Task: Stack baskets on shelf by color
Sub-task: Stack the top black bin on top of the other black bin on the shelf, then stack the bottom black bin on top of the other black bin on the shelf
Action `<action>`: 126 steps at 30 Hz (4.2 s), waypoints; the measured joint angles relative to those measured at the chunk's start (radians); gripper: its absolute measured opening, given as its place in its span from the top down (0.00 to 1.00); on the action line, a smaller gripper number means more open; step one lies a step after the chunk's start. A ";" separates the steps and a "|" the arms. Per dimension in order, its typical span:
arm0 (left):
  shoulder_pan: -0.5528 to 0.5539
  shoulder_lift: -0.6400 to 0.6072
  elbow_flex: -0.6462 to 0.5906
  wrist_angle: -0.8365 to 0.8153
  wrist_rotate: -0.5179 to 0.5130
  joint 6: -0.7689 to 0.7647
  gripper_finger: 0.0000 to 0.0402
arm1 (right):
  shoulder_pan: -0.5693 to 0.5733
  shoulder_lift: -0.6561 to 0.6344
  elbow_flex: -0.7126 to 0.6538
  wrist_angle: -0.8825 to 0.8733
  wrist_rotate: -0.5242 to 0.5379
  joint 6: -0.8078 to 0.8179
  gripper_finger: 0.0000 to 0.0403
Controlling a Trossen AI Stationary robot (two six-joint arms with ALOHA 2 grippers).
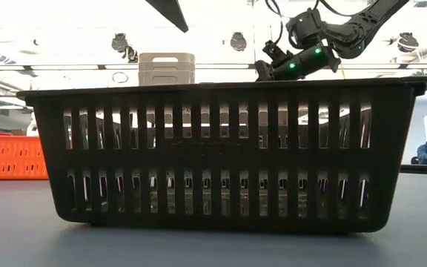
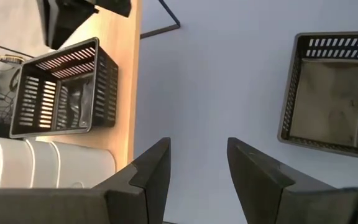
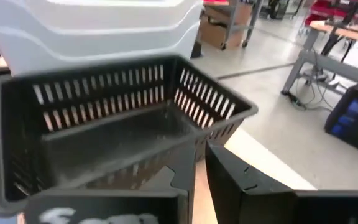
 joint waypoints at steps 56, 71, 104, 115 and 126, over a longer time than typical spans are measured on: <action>-0.112 0.494 0.000 0.073 0.186 0.969 0.88 | 0.509 -0.466 -0.248 0.100 0.214 -0.117 0.77; -0.135 0.347 0.061 0.070 0.184 0.439 0.98 | 0.643 -0.576 -0.248 0.049 0.567 -0.299 0.77; 0.235 0.256 0.403 0.157 0.045 0.210 1.00 | 0.686 -0.677 -0.249 -0.008 0.811 -0.350 0.77; 0.078 0.275 0.130 0.389 0.319 0.158 0.88 | 0.693 -0.679 -0.249 -0.005 0.812 -0.304 0.77; -0.028 0.272 -0.185 0.556 0.423 0.065 0.46 | 0.772 -0.711 -0.248 -0.005 0.812 -0.322 0.77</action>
